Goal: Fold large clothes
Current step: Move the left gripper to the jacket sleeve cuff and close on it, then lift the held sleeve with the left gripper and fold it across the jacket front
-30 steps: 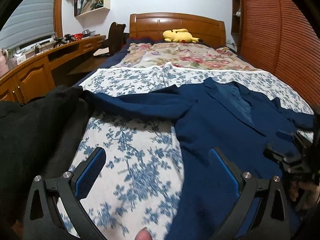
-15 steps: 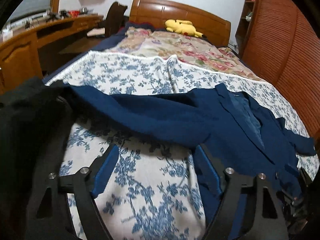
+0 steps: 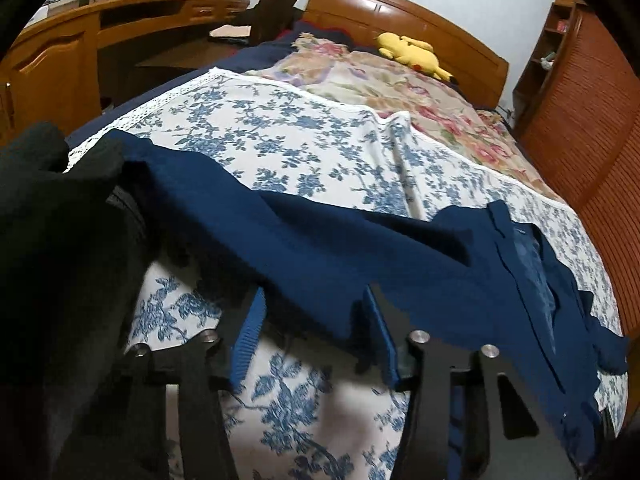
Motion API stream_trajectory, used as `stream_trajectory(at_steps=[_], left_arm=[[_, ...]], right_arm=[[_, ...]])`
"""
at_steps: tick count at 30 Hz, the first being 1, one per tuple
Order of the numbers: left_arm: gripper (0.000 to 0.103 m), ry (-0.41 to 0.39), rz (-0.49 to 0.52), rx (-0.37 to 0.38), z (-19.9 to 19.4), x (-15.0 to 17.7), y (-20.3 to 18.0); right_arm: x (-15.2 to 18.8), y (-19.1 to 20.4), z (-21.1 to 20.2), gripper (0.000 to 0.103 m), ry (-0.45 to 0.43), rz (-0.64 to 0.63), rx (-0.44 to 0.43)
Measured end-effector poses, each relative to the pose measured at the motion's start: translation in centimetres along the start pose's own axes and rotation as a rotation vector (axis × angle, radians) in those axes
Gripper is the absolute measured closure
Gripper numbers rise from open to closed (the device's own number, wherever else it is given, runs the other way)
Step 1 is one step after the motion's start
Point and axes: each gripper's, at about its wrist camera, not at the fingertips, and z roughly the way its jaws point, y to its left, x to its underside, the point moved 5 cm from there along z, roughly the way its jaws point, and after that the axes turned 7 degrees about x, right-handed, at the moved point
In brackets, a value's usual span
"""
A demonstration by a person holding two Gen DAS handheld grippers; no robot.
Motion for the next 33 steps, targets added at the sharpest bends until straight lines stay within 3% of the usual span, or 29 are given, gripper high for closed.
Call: stream_trajectory(at_steps=[4,8,15,23,28,33], left_arm=[[0.090,0.024,0.034,-0.015,0.8,-0.3,-0.1],[0.100,0.015,0.115,-0.054,0.2,-0.6,-1.8],[0.101,-0.022,0.222,-0.029,-4.0,-1.6,-8.0],[0.101,-0.001,0.382,0.048,-8.1,1.6,-16.9],[0.100,0.028,0.421,0.012,-8.8,3.0,-17.5],[0.079,0.008,0.421,-0.010,-9.8,3.8,-15.9]], right_arm=[[0.1,0.0,0.1,0.000,0.002,0.003,-0.004],[0.1,-0.1,0.1,0.000,0.004,0.006,-0.006],[0.1,-0.4,-0.3,0.000,-0.015,0.022,-0.011],[0.3,-1.1,-0.8,0.000,-0.034,0.066,-0.030],[0.2,-1.1,-0.7,0.000,-0.032,0.072,-0.036],[0.2,-1.1,-0.7,0.000,-0.030,0.070,-0.035]])
